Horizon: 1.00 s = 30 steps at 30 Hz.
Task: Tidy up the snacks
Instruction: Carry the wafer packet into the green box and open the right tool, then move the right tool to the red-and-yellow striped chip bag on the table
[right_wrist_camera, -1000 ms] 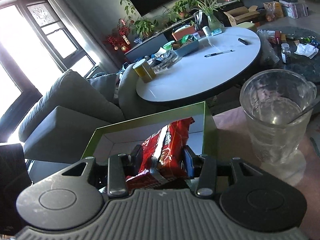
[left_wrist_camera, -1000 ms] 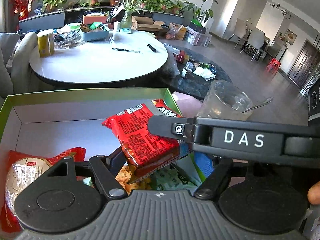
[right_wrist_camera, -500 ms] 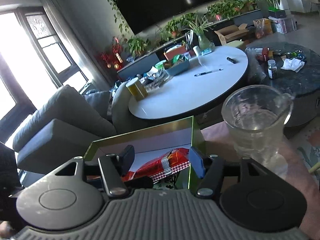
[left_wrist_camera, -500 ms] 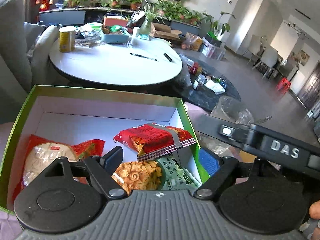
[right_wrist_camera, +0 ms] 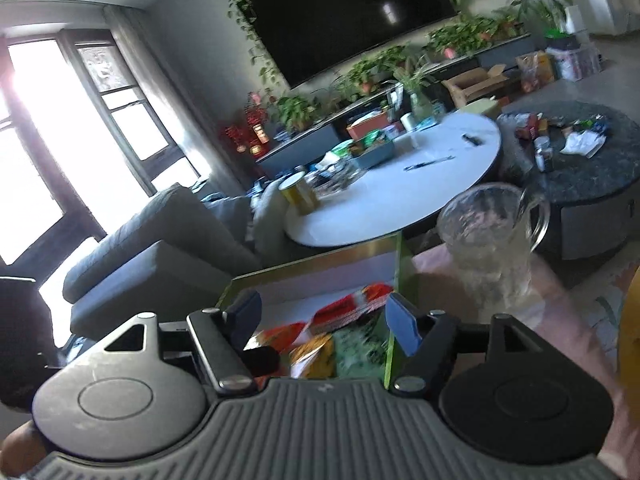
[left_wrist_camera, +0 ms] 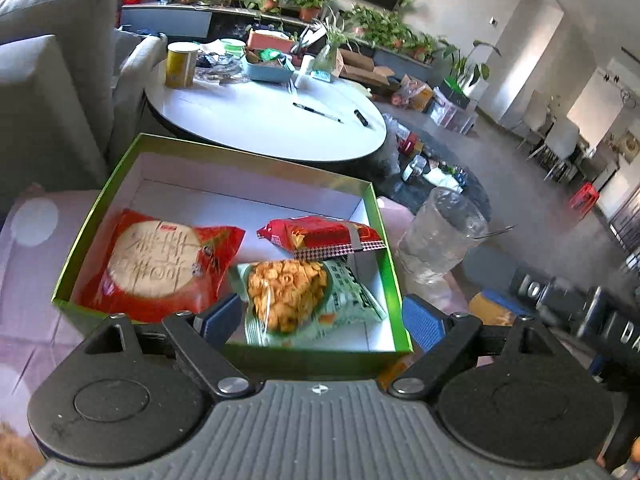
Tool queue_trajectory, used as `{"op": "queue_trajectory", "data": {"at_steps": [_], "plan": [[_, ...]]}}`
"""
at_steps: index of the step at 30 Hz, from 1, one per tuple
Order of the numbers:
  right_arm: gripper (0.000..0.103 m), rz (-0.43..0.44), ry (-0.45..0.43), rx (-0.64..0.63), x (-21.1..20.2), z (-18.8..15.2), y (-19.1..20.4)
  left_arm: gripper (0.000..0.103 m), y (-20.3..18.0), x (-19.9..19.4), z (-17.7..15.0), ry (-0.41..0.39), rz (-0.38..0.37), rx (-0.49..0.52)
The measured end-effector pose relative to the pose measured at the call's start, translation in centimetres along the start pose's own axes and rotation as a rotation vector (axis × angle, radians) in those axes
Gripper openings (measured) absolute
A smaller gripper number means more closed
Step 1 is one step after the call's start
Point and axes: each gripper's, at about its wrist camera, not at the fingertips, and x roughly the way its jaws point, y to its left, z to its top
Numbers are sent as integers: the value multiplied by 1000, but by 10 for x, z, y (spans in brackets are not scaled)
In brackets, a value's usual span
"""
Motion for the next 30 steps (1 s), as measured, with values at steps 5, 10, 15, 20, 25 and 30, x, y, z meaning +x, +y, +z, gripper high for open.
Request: {"op": "queue_trajectory", "data": {"at_steps": [5, 10, 15, 20, 25, 30], "plan": [[58, 46, 20, -31, -16, -9, 16, 86, 1, -43, -4, -57, 7, -22], [58, 90, 26, -100, -34, -23, 32, 88, 6, -95, -10, -132, 18, 10], [58, 112, 61, -180, -41, -40, 43, 90, 20, -131, -28, -164, 76, 67], [58, 129, 115, -209, -40, -57, 51, 91, 48, -156, -56, -172, 115, 43], [60, 150, 160, -256, -41, -75, 61, 91, 80, -172, -94, -164, 167, 18], [60, 175, 201, -303, -46, -95, 75, 91, 111, -185, -132, -129, 176, -14]]}}
